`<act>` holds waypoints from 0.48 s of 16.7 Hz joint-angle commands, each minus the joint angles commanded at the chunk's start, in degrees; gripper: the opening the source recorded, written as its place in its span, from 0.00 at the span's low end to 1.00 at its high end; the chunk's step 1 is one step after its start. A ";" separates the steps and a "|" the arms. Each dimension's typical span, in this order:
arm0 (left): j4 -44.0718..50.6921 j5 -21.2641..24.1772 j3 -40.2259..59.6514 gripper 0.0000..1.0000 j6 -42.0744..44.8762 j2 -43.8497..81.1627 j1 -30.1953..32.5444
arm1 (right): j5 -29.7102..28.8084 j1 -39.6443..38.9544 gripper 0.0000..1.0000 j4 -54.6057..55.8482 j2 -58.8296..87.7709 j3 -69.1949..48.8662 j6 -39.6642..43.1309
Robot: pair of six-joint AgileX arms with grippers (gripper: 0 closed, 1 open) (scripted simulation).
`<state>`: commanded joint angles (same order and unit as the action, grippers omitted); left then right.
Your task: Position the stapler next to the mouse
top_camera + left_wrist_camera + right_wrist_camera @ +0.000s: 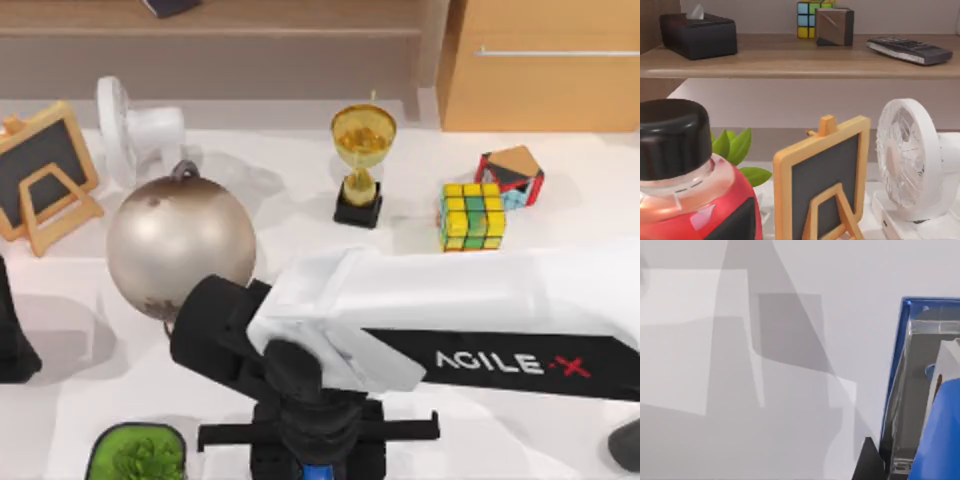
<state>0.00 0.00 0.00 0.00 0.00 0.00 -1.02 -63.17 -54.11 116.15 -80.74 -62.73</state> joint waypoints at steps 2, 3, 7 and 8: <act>0.00 0.00 0.00 1.00 0.00 0.00 0.00 | -0.01 0.12 0.00 0.09 0.24 0.15 -0.10; 0.00 0.00 0.00 1.00 0.00 0.00 0.00 | 0.00 0.20 0.00 0.05 0.19 0.14 -0.03; 0.00 0.00 0.00 1.00 0.00 0.00 0.00 | 0.75 6.34 0.00 -1.18 -2.37 -1.57 4.98; 0.00 0.00 0.00 1.00 0.00 0.00 0.00 | 1.15 9.25 0.00 -1.48 -3.42 -2.39 7.38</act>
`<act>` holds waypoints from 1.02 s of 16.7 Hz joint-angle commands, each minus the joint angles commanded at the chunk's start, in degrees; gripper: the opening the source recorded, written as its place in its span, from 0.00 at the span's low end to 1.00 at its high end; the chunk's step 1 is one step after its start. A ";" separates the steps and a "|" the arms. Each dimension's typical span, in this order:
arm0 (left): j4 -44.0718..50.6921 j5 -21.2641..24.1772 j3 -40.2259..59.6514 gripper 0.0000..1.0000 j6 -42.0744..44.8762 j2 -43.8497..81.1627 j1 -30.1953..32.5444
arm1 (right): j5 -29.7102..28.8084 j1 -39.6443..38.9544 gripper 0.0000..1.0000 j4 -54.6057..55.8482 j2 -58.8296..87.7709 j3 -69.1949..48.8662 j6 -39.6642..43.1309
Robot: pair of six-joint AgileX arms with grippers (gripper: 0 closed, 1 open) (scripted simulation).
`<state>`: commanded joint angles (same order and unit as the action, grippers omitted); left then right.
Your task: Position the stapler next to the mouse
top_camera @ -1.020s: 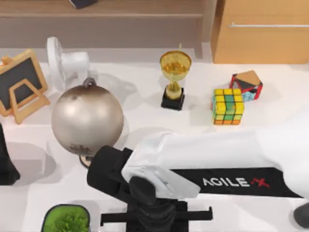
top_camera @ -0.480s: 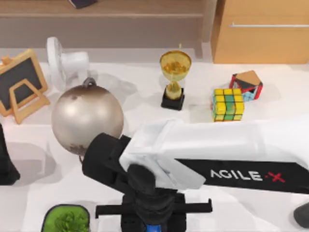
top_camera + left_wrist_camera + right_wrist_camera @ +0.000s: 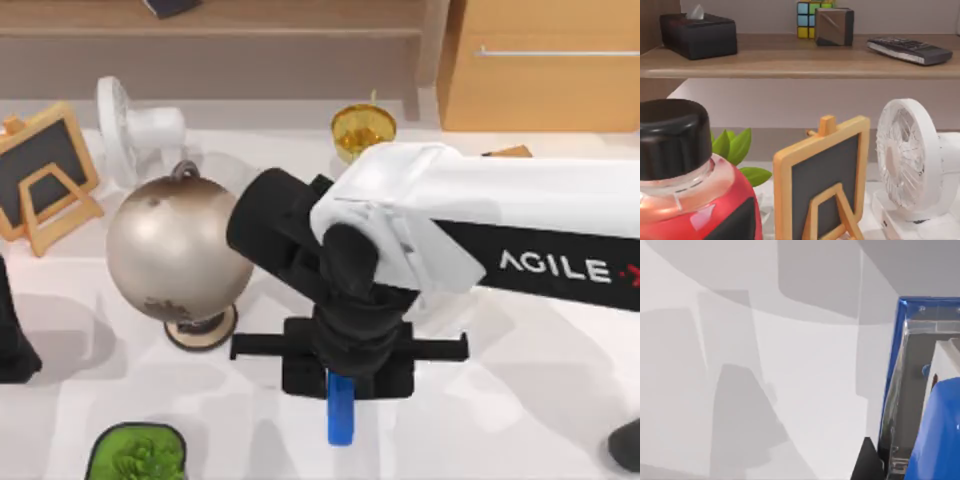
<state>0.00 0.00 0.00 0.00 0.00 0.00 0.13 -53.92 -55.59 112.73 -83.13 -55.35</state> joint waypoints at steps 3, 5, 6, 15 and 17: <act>0.00 0.00 0.00 1.00 0.00 0.00 0.00 | 1.51 10.72 0.00 -0.64 -2.83 -2.33 9.10; 0.00 0.00 0.00 1.00 0.00 0.00 0.00 | 2.54 18.82 0.00 -0.96 -3.89 -3.18 16.23; 0.00 0.00 0.00 1.00 0.00 0.00 0.00 | 2.99 22.88 0.00 -1.12 -4.12 -3.28 19.93; 0.00 0.00 0.00 1.00 0.00 0.00 0.00 | 3.70 47.22 0.00 -4.76 0.41 0.75 47.61; 0.00 0.00 0.00 1.00 0.00 0.00 0.00 | 3.51 48.84 0.00 -5.47 1.36 1.12 50.00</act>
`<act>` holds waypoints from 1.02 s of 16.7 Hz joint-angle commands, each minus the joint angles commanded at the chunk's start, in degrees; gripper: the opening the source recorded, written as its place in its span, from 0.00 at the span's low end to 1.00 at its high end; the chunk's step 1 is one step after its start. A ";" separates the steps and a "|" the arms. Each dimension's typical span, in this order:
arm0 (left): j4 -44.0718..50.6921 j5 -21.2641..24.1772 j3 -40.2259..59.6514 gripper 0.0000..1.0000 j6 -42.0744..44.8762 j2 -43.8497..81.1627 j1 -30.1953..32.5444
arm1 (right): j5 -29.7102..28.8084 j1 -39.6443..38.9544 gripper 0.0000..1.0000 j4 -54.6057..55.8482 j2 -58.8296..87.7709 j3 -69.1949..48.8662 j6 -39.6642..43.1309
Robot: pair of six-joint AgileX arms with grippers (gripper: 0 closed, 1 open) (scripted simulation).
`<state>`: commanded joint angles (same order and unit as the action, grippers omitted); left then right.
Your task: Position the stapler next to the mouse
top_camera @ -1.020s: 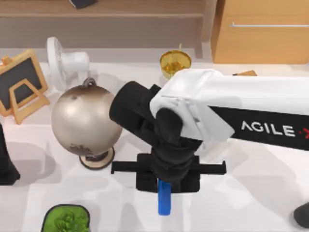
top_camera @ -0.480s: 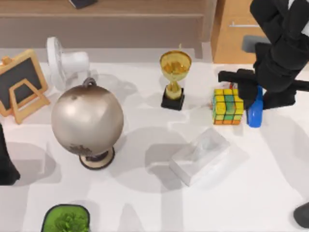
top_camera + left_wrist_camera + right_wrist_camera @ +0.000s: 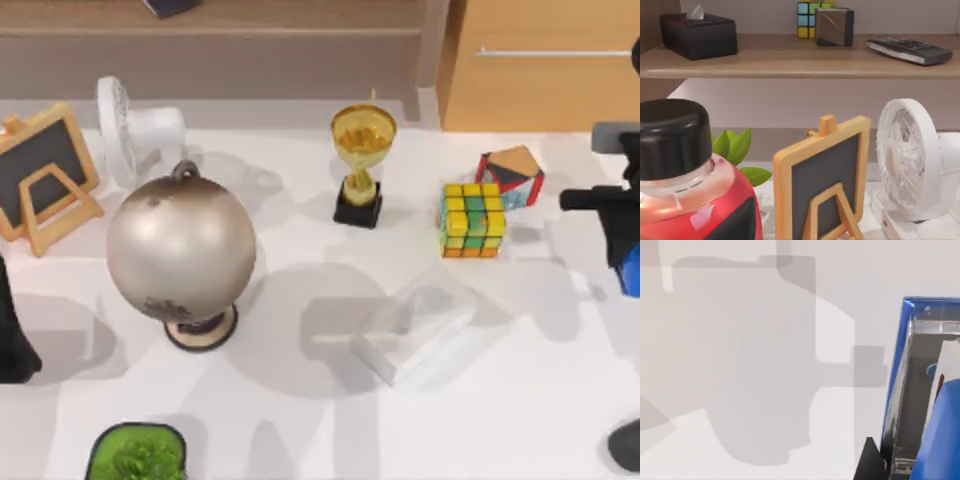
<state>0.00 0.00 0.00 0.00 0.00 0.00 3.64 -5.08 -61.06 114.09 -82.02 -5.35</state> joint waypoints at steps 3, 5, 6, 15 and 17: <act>0.00 0.00 0.00 1.00 0.00 0.00 0.00 | -0.03 0.25 0.00 -0.12 0.16 0.03 0.40; 0.00 0.00 0.00 1.00 0.00 0.00 0.00 | -0.09 0.00 0.00 -0.01 -0.04 -0.13 0.27; 0.00 0.00 0.00 1.00 0.00 0.00 0.00 | -0.09 0.00 0.00 -0.01 -0.04 -0.13 0.27; 0.00 0.00 0.00 1.00 0.00 0.00 0.00 | -0.05 -0.18 0.00 1.30 -0.72 -0.56 0.20; 0.00 0.00 0.00 1.00 0.00 0.00 0.00 | -0.06 -0.23 0.00 1.83 -0.94 -0.61 0.18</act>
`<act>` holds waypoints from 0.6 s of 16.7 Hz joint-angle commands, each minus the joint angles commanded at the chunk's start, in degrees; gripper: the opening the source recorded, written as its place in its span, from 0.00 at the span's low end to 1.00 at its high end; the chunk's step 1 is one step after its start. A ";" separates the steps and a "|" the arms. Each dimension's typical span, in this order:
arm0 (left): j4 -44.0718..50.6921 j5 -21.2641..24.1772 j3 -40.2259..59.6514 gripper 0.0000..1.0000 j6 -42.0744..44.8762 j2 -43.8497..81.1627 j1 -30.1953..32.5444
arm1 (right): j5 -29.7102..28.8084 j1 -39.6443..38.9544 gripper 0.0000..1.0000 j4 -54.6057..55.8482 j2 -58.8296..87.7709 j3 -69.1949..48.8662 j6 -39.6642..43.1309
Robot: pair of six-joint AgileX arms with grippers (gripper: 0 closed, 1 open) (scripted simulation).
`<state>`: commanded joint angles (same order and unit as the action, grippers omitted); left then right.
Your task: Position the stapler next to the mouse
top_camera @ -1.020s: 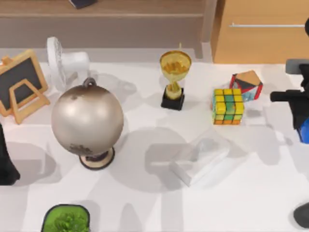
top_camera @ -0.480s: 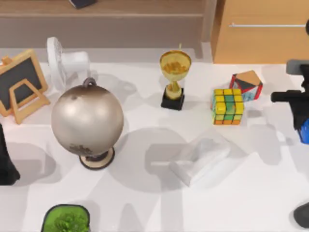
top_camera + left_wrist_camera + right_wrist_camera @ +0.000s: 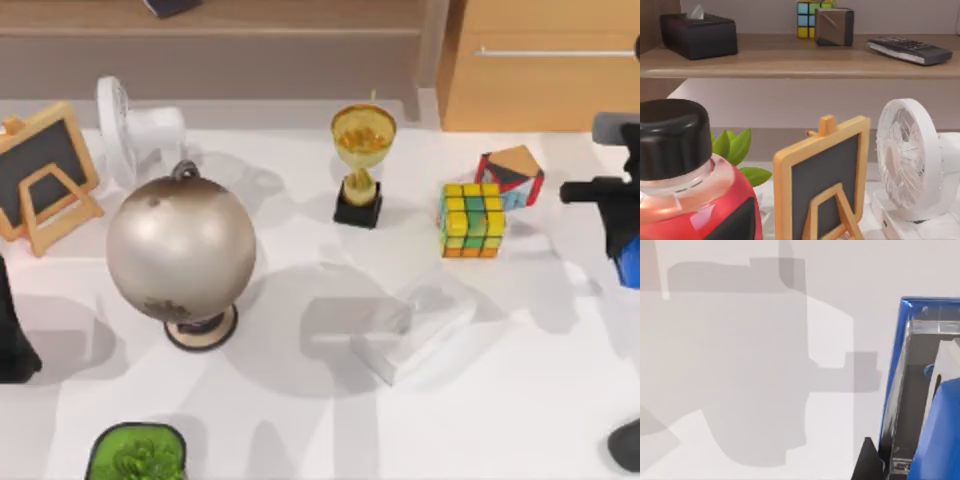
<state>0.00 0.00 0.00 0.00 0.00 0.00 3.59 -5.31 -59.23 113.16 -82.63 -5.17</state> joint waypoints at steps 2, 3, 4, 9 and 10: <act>0.00 0.00 0.00 1.00 0.00 0.00 0.00 | -0.03 -0.03 0.00 0.59 -0.20 0.02 -0.02; 0.00 0.00 0.00 1.00 0.00 0.00 0.00 | -0.04 -0.03 0.00 0.91 -0.29 0.06 -0.03; 0.00 0.00 0.00 1.00 0.00 0.00 0.00 | -0.06 -0.03 0.00 1.24 -0.37 0.13 -0.04; 0.00 0.00 0.00 1.00 0.00 0.00 0.00 | -0.15 0.05 0.00 2.86 -0.24 1.08 -0.09; 0.00 0.00 0.00 1.00 0.00 0.00 0.00 | -0.16 0.07 0.00 3.15 -0.06 1.41 -0.10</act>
<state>0.00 0.00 0.00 0.00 0.00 0.00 3.43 -5.25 -56.08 113.10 -81.22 -5.27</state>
